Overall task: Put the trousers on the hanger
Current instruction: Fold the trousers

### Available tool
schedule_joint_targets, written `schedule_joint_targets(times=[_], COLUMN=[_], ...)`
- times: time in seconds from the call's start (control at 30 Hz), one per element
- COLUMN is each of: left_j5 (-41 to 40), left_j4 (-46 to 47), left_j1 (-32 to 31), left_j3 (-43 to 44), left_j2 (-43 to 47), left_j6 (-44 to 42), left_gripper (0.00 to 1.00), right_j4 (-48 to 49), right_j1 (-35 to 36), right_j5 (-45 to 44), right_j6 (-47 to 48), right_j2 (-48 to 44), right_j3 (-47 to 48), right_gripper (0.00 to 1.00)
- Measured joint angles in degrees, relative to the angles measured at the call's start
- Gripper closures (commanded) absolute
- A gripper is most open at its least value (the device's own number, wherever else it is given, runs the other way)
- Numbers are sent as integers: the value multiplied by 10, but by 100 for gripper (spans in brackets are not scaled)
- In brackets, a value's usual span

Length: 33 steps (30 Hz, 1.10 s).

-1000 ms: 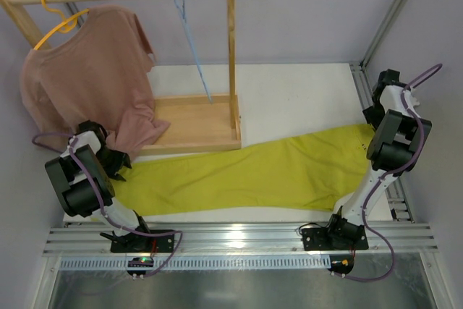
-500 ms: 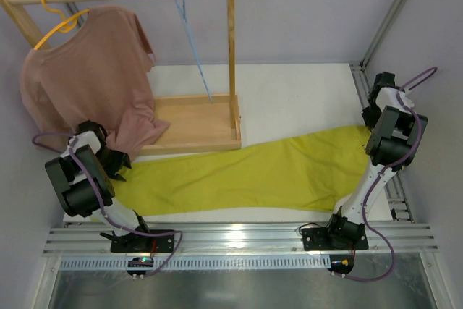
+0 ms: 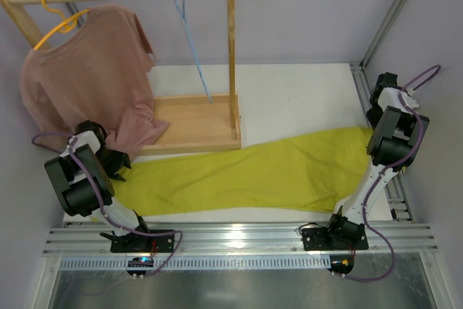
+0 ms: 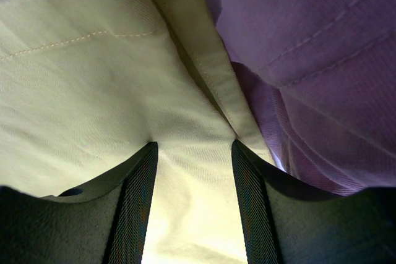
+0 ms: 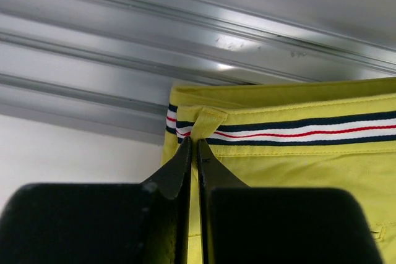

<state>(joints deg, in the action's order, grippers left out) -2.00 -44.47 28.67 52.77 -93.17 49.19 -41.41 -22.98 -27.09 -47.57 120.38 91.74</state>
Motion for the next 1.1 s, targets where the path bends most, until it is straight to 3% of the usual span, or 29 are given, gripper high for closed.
schedule_joint_targets(times=[0.27, 0.3, 0.37, 0.4, 0.43, 0.53, 0.63, 0.7, 0.83, 1.03, 1.1], left_j5=[2, 2, 3, 4, 3, 5, 17, 33, 62, 75, 77], left_j4=[-5, -5, -4, -4, -3, 6, 20, 30, 47, 49, 48], left_j1=[7, 7, 8, 8, 9, 16, 22, 23, 17, 12, 12], left_j3=[4, 4, 4, 3, 3, 0, -11, -24, -55, -80, -89], left_j2=[-3, -3, -2, -1, 0, 9, 27, 54, 130, 206, 220], left_j6=[0, 0, -1, -2, -3, -4, -5, -4, -4, -12, -15], left_gripper=[48, 47, 46, 45, 44, 40, 28, 27, 27, 27, 23], right_j4=[-39, -40, -36, -32, -22, 14, 38, 47, 71, 114, 127], right_j1=[-10, -12, -14, -16, -17, -17, -10, 2, 59, 201, 238], right_j5=[-22, -18, -3, 9, 26, 74, 117, 146, 193, 251, 265], right_j6=[-8, -6, 2, 7, 16, 43, 68, 79, 92, 103, 103], right_j2=[0, 0, 0, 0, 0, -17, -58, -99, -195, -305, -333], right_j3=[14, 15, 16, 16, 15, -6, -40, -63, -111, -187, -228], right_gripper=[96, 93, 78, 66, 62, 52, 46, 44, 43, 43, 43])
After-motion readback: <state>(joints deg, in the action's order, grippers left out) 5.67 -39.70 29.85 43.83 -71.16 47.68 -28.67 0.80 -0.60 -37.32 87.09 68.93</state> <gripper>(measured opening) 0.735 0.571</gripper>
